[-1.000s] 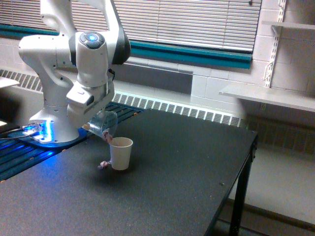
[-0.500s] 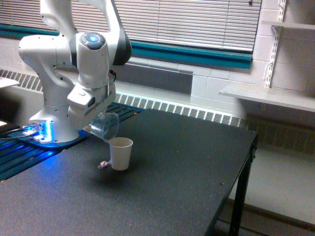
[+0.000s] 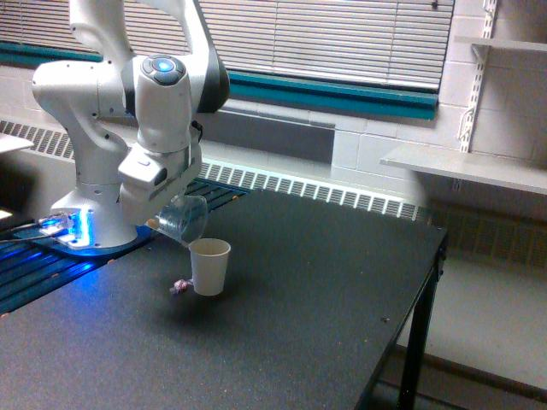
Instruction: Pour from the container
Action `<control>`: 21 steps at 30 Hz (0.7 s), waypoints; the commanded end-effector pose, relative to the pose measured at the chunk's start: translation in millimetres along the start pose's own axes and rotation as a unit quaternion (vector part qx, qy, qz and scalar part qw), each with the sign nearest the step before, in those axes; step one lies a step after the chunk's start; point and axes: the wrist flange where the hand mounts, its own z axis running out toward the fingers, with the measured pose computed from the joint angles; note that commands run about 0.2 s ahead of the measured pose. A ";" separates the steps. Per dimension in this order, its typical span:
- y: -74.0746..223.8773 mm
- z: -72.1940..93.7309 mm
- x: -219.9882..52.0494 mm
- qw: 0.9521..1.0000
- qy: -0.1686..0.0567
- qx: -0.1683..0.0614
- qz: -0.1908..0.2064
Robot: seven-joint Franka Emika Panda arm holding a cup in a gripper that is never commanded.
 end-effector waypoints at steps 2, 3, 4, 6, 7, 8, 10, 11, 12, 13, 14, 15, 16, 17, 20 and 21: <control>-7.1 -11.2 7.2 1.000 0.015 0.000 0.000; -7.6 -12.5 7.9 1.000 0.016 0.000 0.000; -8.4 -14.1 8.6 1.000 0.018 0.001 0.000; -9.8 -17.7 10.0 1.000 0.022 0.000 0.000; -10.3 -18.8 10.3 1.000 0.024 0.001 0.000; -11.0 -20.2 10.7 1.000 0.025 0.001 0.000; -12.7 -23.2 11.3 1.000 0.029 0.001 0.001; -13.3 -24.1 11.5 1.000 0.030 0.000 0.001; -14.1 -25.1 11.5 1.000 0.031 0.000 0.002; -15.1 -26.2 11.5 0.999 0.033 0.001 0.002; -16.0 -27.1 11.4 0.999 0.034 0.000 0.002; -17.1 -28.1 11.4 0.999 0.036 0.001 0.002; -18.4 -29.2 11.3 0.999 0.037 0.002 0.002; -19.4 -30.2 11.1 0.999 0.039 0.002 0.002; -21.3 -32.5 10.3 0.999 0.042 0.002 0.003; -22.0 -33.4 10.1 0.999 0.044 0.001 0.003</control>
